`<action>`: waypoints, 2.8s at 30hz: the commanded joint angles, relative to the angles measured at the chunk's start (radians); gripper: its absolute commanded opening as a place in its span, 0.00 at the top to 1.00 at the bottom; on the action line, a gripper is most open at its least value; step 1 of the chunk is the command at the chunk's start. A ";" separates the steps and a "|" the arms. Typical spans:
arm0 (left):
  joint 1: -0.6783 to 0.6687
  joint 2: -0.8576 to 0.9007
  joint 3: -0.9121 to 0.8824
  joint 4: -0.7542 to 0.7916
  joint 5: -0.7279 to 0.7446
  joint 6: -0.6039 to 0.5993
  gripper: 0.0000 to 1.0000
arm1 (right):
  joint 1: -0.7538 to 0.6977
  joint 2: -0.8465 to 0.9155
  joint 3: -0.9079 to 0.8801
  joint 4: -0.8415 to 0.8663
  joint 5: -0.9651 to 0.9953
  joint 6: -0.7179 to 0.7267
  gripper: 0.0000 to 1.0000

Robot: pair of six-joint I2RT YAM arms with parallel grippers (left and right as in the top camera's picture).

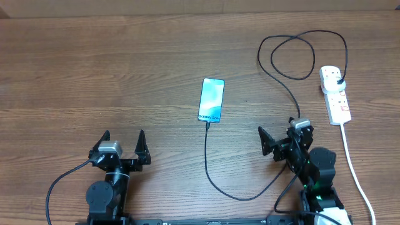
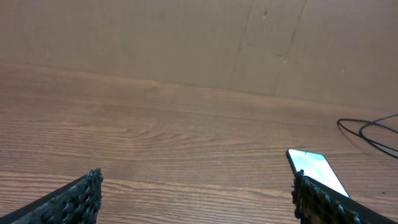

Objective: Plug charger to phone and switch on socket

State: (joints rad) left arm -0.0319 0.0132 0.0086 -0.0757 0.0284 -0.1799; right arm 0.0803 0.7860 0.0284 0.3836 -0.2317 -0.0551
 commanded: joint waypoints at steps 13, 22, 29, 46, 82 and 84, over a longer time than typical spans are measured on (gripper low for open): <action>0.006 -0.009 -0.004 -0.002 -0.005 0.016 0.00 | -0.003 -0.290 -0.021 -0.375 0.034 0.032 0.00; 0.006 -0.009 -0.004 -0.002 -0.005 0.016 0.00 | -0.004 -0.620 -0.021 -0.457 0.073 0.033 0.00; 0.006 -0.009 -0.004 -0.002 -0.005 0.016 0.00 | -0.005 -0.783 -0.021 -0.456 0.081 0.034 0.00; 0.006 -0.009 -0.004 -0.002 -0.005 0.016 0.00 | -0.010 -0.783 -0.020 -0.456 0.089 0.048 0.00; 0.006 -0.009 -0.004 -0.002 -0.005 0.016 0.00 | -0.010 -0.783 -0.020 -0.456 0.089 0.048 0.00; 0.006 -0.009 -0.004 -0.002 -0.005 0.016 0.00 | -0.010 -0.783 -0.020 -0.456 0.089 0.048 0.00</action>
State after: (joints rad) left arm -0.0319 0.0132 0.0086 -0.0757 0.0284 -0.1799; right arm 0.0772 0.0120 0.0181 -0.0753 -0.1497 -0.0177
